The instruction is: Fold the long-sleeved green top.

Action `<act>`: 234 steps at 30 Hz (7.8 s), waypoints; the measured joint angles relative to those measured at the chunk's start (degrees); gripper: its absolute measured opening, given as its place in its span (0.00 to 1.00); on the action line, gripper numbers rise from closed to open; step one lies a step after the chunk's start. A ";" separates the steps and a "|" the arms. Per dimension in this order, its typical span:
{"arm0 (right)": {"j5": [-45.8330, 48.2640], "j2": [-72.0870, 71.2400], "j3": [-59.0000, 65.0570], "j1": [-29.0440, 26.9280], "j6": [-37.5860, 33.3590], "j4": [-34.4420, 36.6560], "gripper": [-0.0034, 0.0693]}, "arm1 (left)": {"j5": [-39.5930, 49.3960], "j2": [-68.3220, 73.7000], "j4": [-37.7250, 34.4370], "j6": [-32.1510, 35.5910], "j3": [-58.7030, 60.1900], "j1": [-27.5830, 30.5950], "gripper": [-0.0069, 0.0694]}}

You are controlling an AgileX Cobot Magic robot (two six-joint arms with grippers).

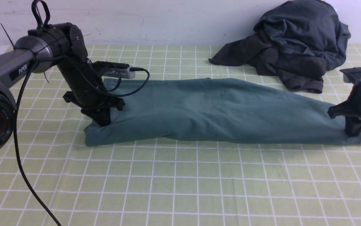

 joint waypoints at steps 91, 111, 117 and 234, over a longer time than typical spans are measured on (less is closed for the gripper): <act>-20.56 5.34 -13.42 42.55 -2.95 27.72 0.03 | -40.79 -97.15 1.01 -8.39 85.44 0.39 0.09; -17.74 -58.07 13.34 41.39 -1.62 1.00 0.03 | -40.63 -106.12 1.07 -6.37 85.49 0.39 0.09; -42.85 -75.96 49.89 41.39 7.17 1.15 0.03 | -40.59 -106.12 1.07 -6.37 85.49 0.39 0.09; -48.23 -127.25 102.01 7.27 7.39 7.79 0.03 | -47.91 -133.75 4.61 -9.58 114.07 0.91 0.09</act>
